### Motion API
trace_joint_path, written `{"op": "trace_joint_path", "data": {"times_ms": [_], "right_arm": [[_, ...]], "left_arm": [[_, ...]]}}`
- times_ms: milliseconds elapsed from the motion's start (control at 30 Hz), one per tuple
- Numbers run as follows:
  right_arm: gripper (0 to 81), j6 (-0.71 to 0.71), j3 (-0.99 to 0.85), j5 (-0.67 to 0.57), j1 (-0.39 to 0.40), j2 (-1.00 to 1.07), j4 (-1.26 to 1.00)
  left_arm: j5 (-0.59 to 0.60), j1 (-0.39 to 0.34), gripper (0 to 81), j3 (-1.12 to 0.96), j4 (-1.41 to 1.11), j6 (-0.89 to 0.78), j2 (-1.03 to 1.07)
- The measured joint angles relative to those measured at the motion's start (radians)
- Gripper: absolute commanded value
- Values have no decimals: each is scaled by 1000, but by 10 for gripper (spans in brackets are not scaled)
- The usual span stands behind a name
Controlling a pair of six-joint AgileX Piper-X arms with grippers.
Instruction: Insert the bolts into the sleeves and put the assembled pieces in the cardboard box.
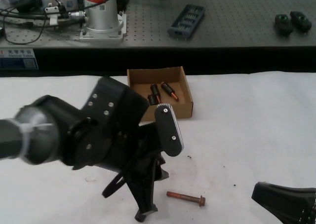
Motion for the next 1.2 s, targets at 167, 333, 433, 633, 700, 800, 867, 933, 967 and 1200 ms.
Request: {"op": "trace_joint_path", "data": {"times_ms": [167,333,433,633,700,800,867,933,967,1200], "right_arm": [[54,-13,0,-1,0,0,2],[54,-16,0,6,0,0,2],[54,-28,0,9,0,0,2],[54,-32,0,15,0,0,10],[54,-34,0,15,0,0,10],[54,-36,0,17,0,0,10],[54,-38,0,19,0,0,10],[54,-38,0,21,0,0,10],[54,-38,0,22,0,0,10],[54,-52,0,22,0,0,13]], "left_arm": [[0,-3,225,-45,30,0,77],[-2,-18,305,-104,81,2,133],[-4,-44,302,-149,107,9,169],[-17,-89,302,-209,143,46,214],[-23,-96,302,-215,154,63,229],[-30,-98,302,-214,173,84,250],[-32,-98,302,-214,187,95,259],[-33,-98,302,-214,189,100,262],[-33,-98,302,-214,189,102,262],[1,-109,302,-214,189,102,262]]}}
